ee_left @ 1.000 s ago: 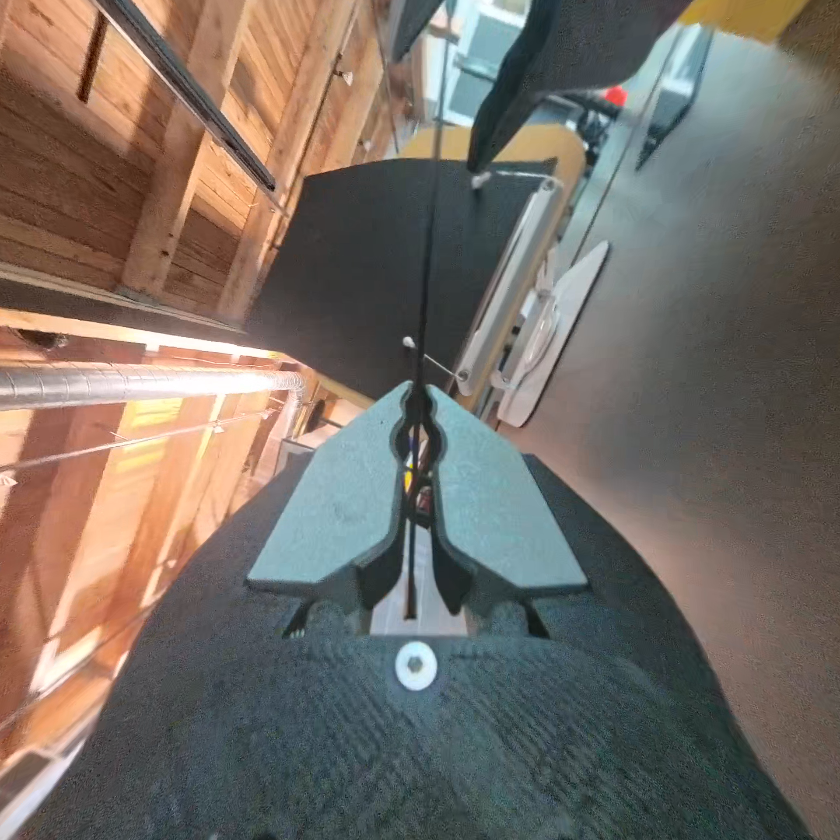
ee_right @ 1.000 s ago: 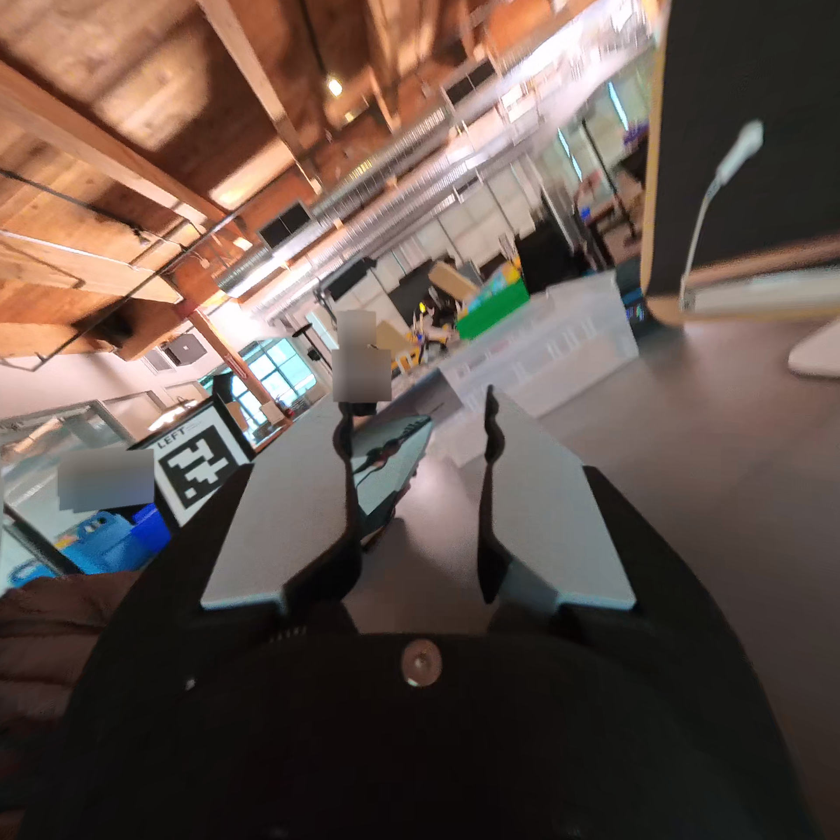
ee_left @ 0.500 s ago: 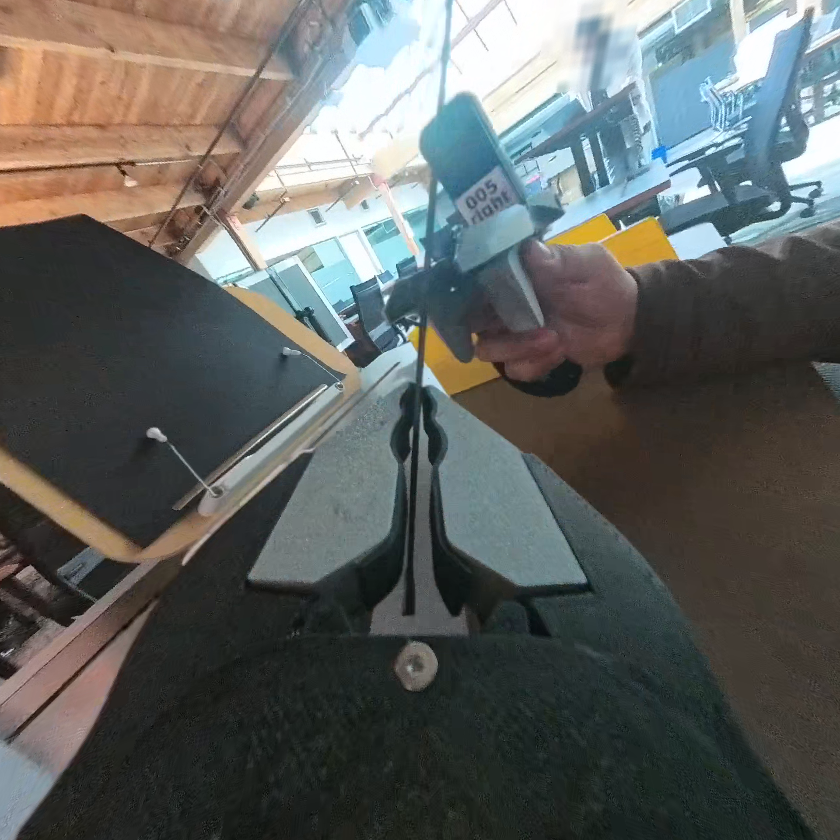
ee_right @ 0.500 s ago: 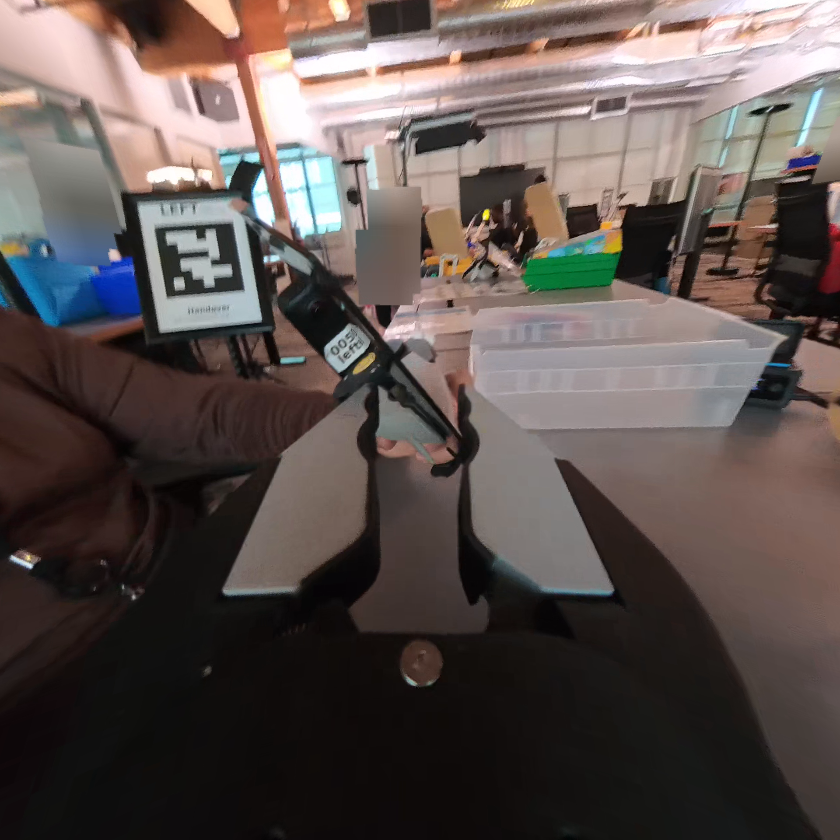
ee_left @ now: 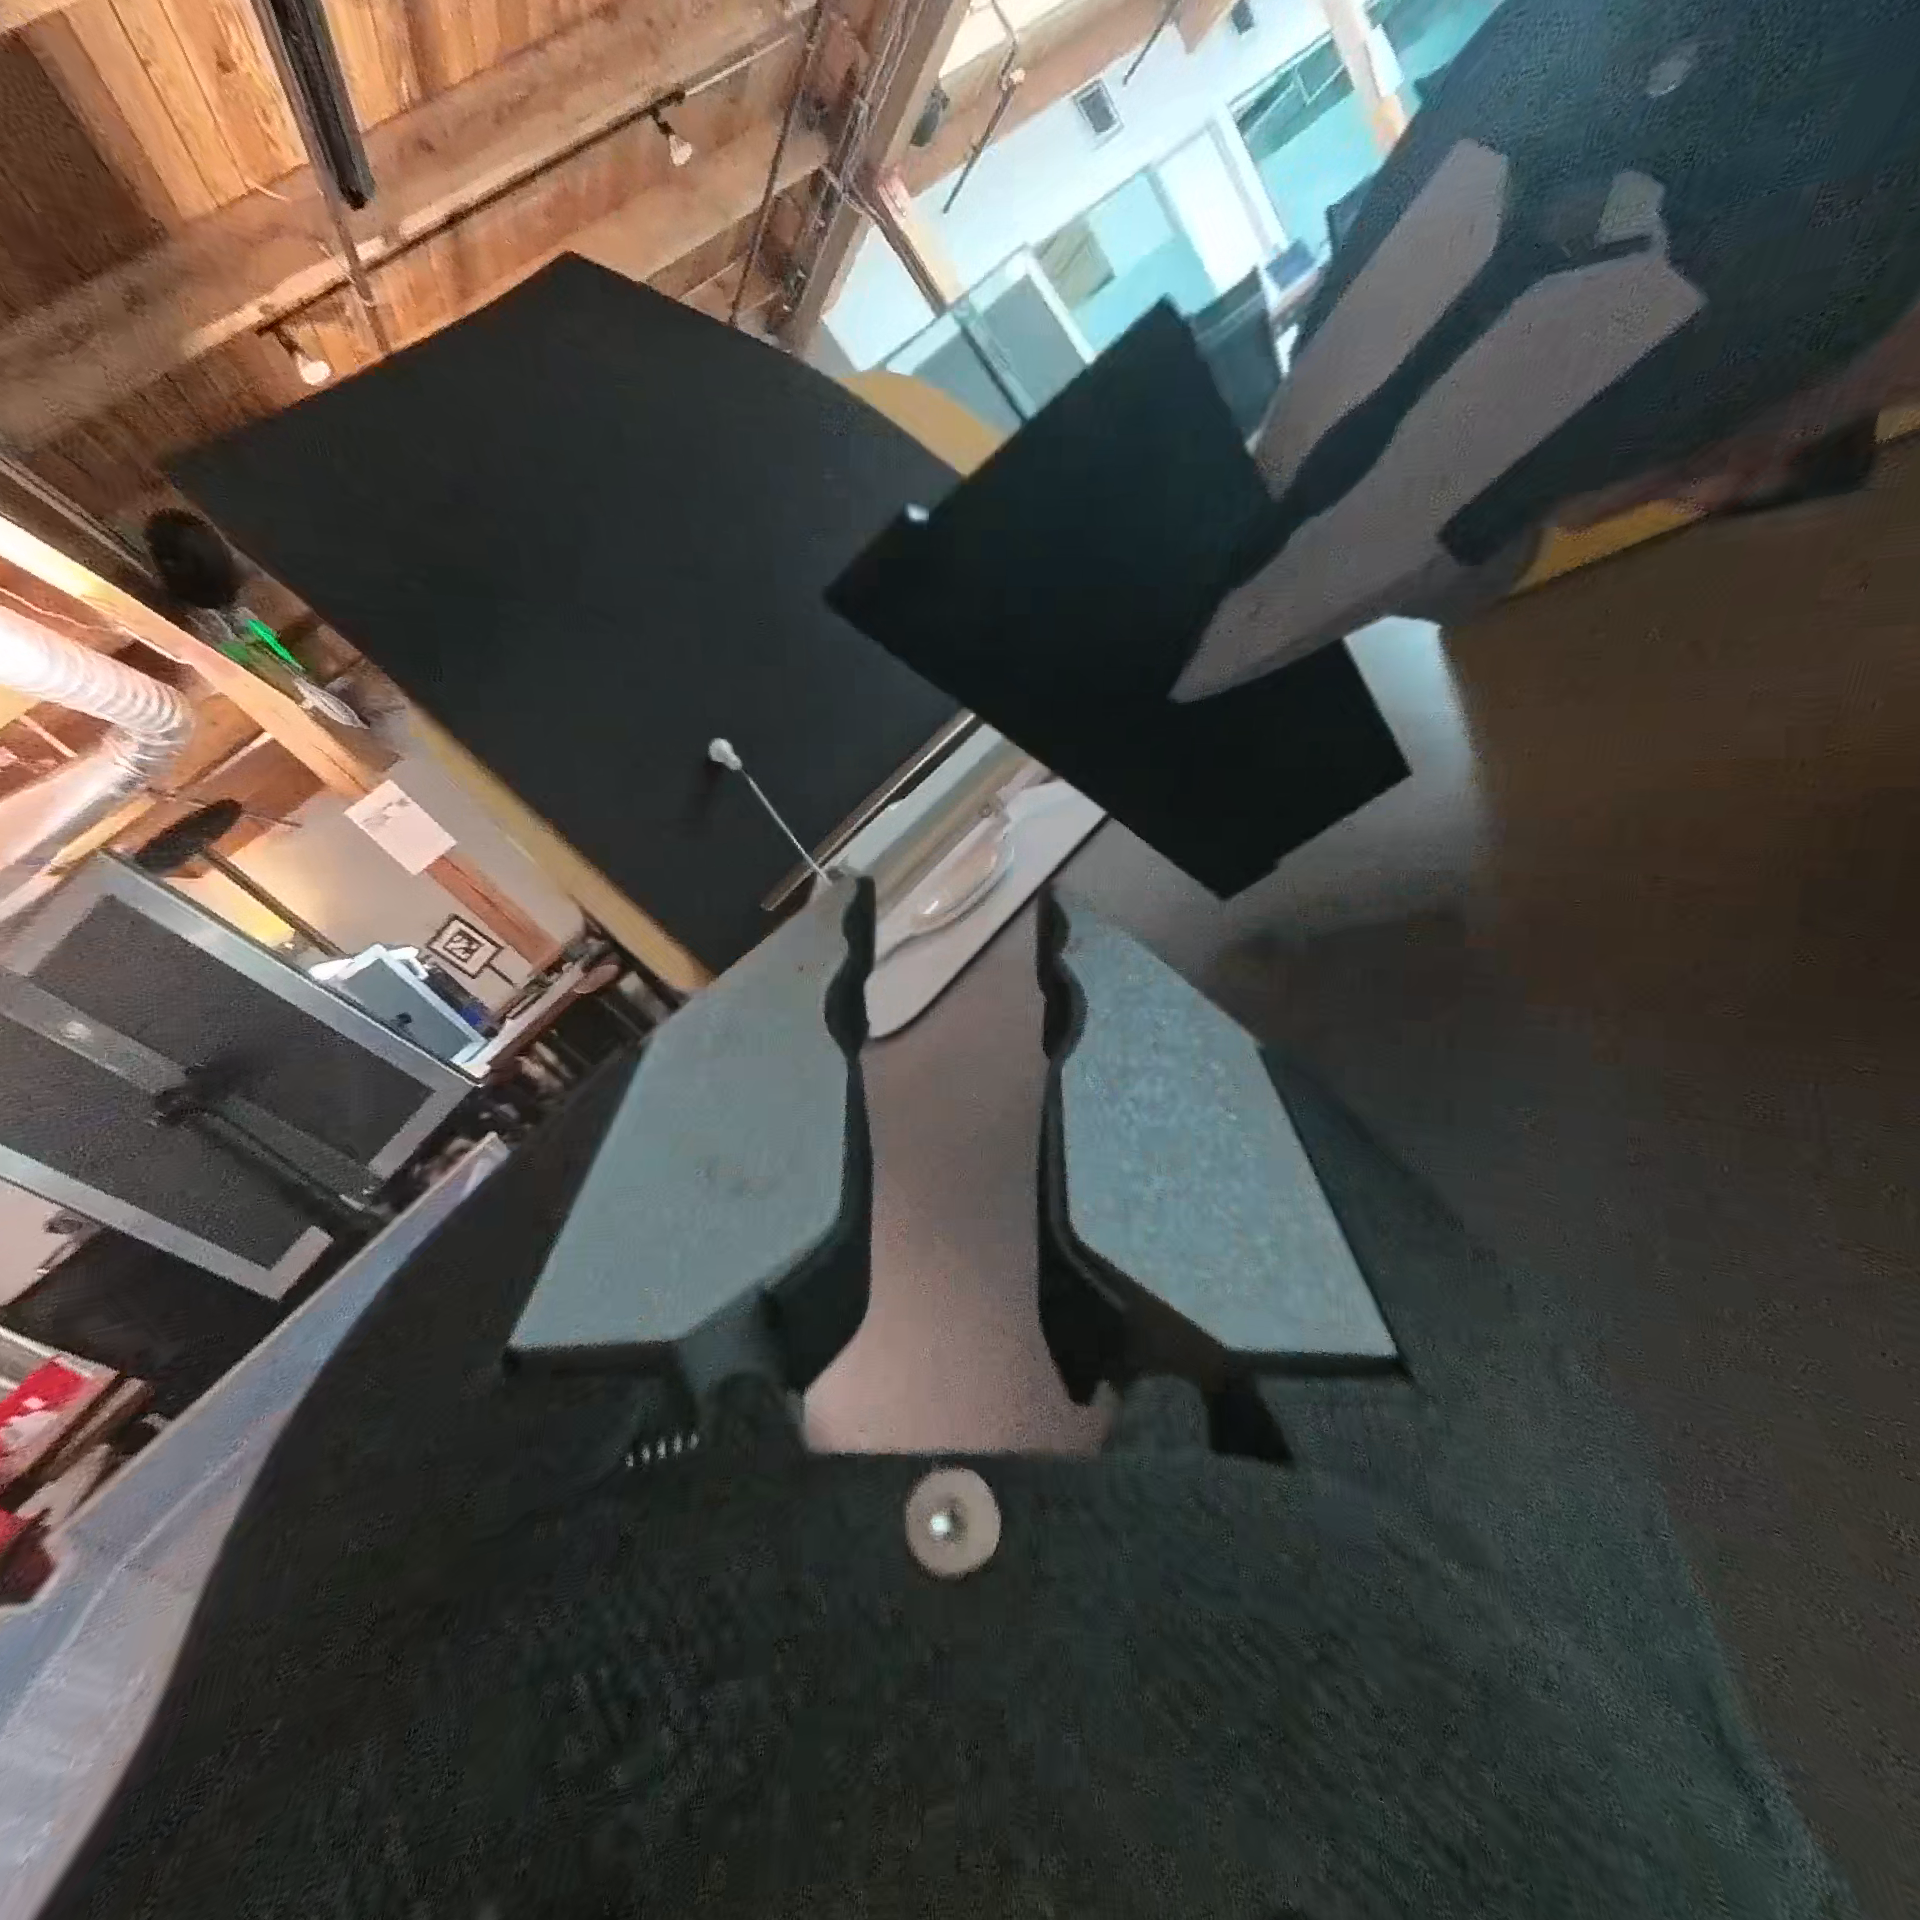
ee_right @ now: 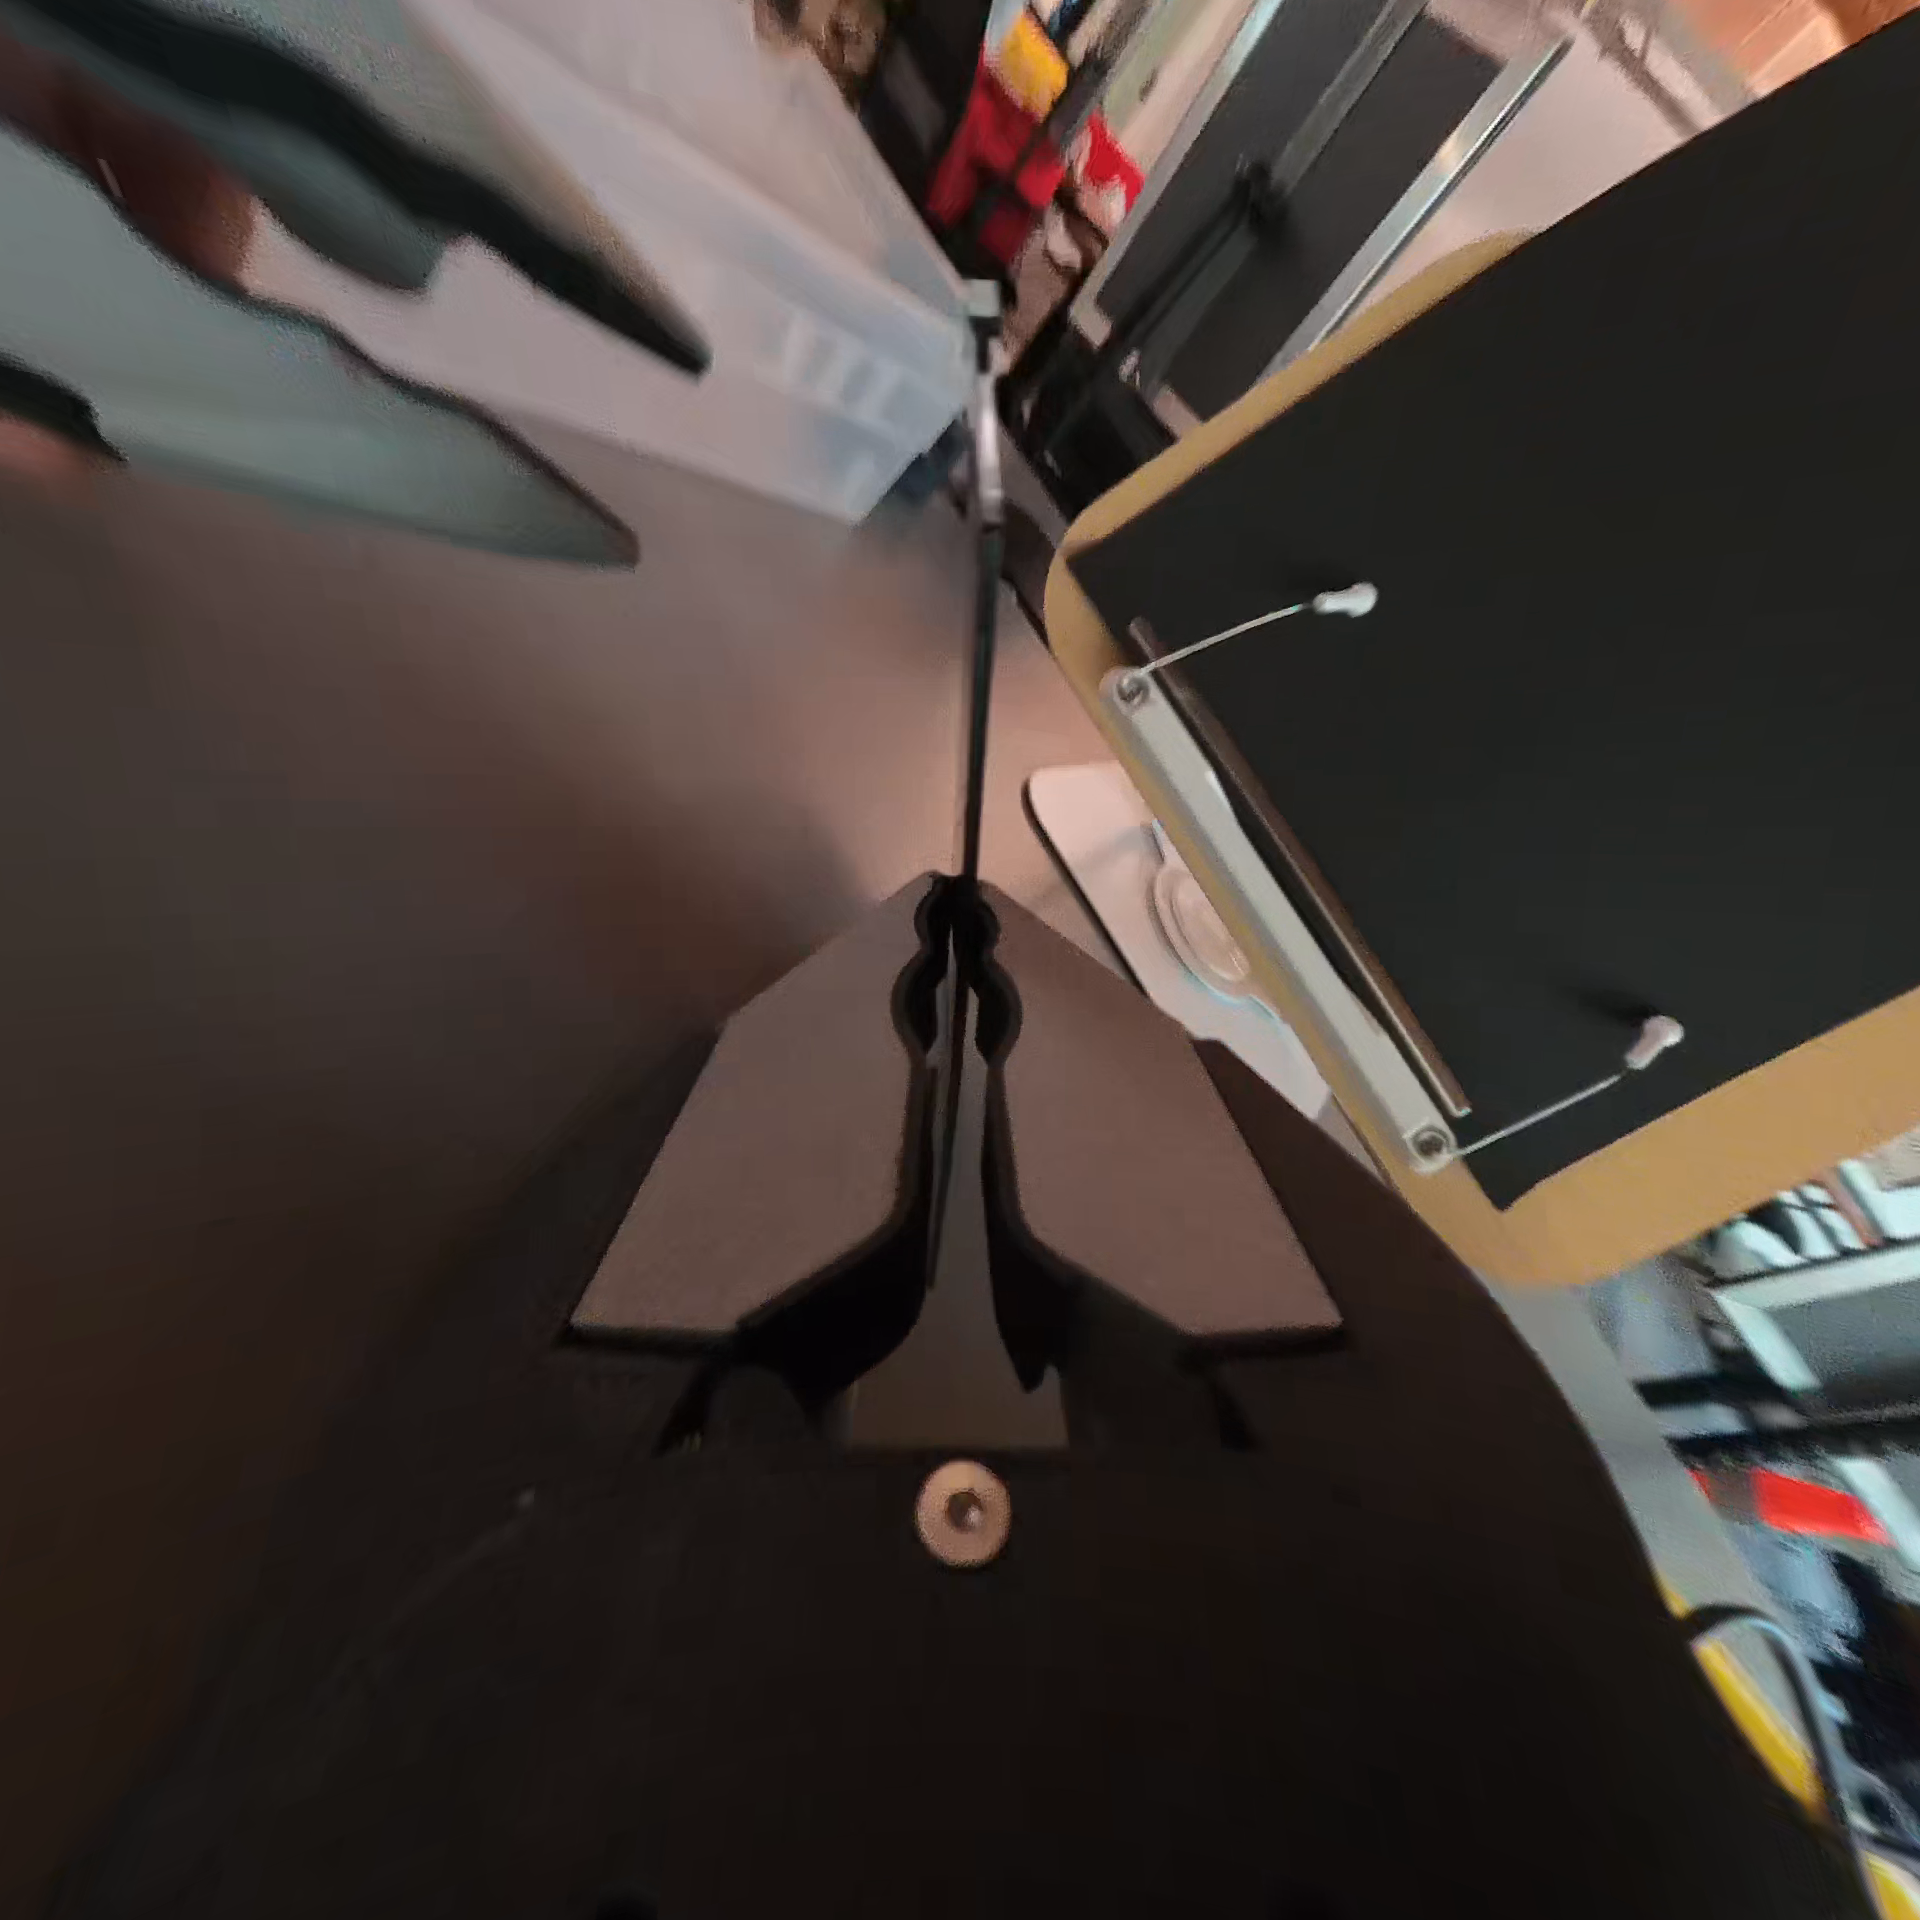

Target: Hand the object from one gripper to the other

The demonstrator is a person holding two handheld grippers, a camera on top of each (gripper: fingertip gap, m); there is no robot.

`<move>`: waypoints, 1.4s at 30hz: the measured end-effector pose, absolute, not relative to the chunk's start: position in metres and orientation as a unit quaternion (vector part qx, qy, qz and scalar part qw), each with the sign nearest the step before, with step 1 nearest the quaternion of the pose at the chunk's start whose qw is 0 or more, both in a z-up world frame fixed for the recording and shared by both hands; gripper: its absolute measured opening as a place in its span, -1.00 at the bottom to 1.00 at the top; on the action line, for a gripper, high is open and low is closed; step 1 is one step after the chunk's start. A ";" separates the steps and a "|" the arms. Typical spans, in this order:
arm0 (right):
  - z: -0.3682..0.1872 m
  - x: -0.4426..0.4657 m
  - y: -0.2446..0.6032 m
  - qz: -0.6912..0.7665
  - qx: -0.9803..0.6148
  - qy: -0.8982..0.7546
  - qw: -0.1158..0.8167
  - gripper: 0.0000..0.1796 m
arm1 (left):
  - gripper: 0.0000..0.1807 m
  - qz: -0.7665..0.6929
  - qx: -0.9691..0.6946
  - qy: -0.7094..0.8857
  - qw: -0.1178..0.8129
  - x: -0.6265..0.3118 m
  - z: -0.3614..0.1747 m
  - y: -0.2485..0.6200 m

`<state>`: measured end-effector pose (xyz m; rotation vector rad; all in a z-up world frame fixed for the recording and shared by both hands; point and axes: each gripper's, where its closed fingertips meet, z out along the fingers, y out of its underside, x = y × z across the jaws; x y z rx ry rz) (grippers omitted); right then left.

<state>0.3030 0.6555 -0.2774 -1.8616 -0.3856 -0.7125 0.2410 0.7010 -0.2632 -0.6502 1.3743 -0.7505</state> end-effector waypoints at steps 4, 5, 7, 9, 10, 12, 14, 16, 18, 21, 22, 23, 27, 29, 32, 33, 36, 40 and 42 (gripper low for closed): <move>-0.295 0.302 0.661 -0.372 -0.780 -0.213 0.457 -1.00 | -0.62 -0.302 -0.257 0.624 0.673 0.242 -0.269 0.695; -0.299 0.299 0.663 -0.385 -0.776 -0.229 0.445 -1.00 | -0.60 -0.290 -0.249 0.630 0.676 0.243 -0.272 0.693; -0.303 0.293 0.666 -0.406 -0.768 -0.254 0.426 -1.00 | -0.54 -0.263 -0.232 0.639 0.685 0.245 -0.275 0.690; -0.305 0.291 0.667 -0.426 -0.759 -0.270 0.412 -1.00 | -0.52 -0.237 -0.217 0.642 0.696 0.247 -0.276 0.689; -0.309 0.288 0.667 -0.423 -0.759 -0.285 0.405 -1.00 | -0.51 -0.231 -0.208 0.640 0.703 0.247 -0.275 0.688; -0.316 0.287 0.667 -0.434 -0.757 -0.301 0.385 -1.00 | -0.49 -0.211 -0.190 0.629 0.724 0.246 -0.267 0.686; -0.319 0.286 0.668 -0.443 -0.754 -0.309 0.373 -1.00 | -0.60 -0.207 -0.163 0.645 0.717 0.248 -0.273 0.675; -0.320 0.277 0.671 -0.428 -0.753 -0.316 0.388 -1.00 | -0.72 -0.181 -0.140 0.664 0.712 0.251 -0.283 0.668; -0.313 0.275 0.672 -0.428 -0.749 -0.306 0.404 -1.00 | -0.81 -0.160 -0.127 0.663 0.721 0.254 -0.282 0.666; -0.294 0.279 0.670 -0.435 -0.727 -0.277 0.454 -0.95 | -0.95 -0.174 -0.167 0.675 0.697 0.257 -0.282 0.672; -0.285 0.277 0.668 -0.412 -0.726 -0.258 0.486 -0.84 | -0.97 -0.177 -0.180 0.670 0.698 0.258 -0.279 0.678; -0.277 0.275 0.666 -0.374 -0.731 -0.234 0.520 -0.81 | -0.99 -0.181 -0.192 0.664 0.700 0.258 -0.277 0.683; -0.248 0.270 0.651 -0.189 -0.727 -0.165 0.639 -0.93 | -1.00 -0.242 -0.283 0.609 0.700 0.254 -0.257 0.709; -0.229 0.278 0.642 -0.139 -0.703 -0.123 0.687 -0.90 | -1.00 -0.304 -0.342 0.571 0.682 0.250 -0.248 0.726; -0.215 0.277 0.633 0.001 -0.661 -0.067 0.748 -1.00 | -1.00 -0.481 -0.368 0.501 0.619 0.235 -0.224 0.727; -0.216 0.273 0.634 0.061 -0.657 -0.057 0.750 -0.96 | -1.00 -0.549 -0.360 0.473 0.588 0.228 -0.213 0.723; -0.243 0.252 0.647 0.230 -0.698 -0.046 0.677 -0.48 | -1.00 -0.694 -0.335 0.404 0.493 0.210 -0.192 0.711; -0.276 0.242 0.664 0.295 -0.745 -0.030 0.597 -0.17 | -1.00 -0.666 -0.320 0.449 0.502 0.214 -0.199 0.697; -0.274 0.249 0.665 0.243 -0.748 -0.040 0.617 -0.17 | -1.00 -0.699 -0.301 0.447 0.470 0.209 -0.196 0.687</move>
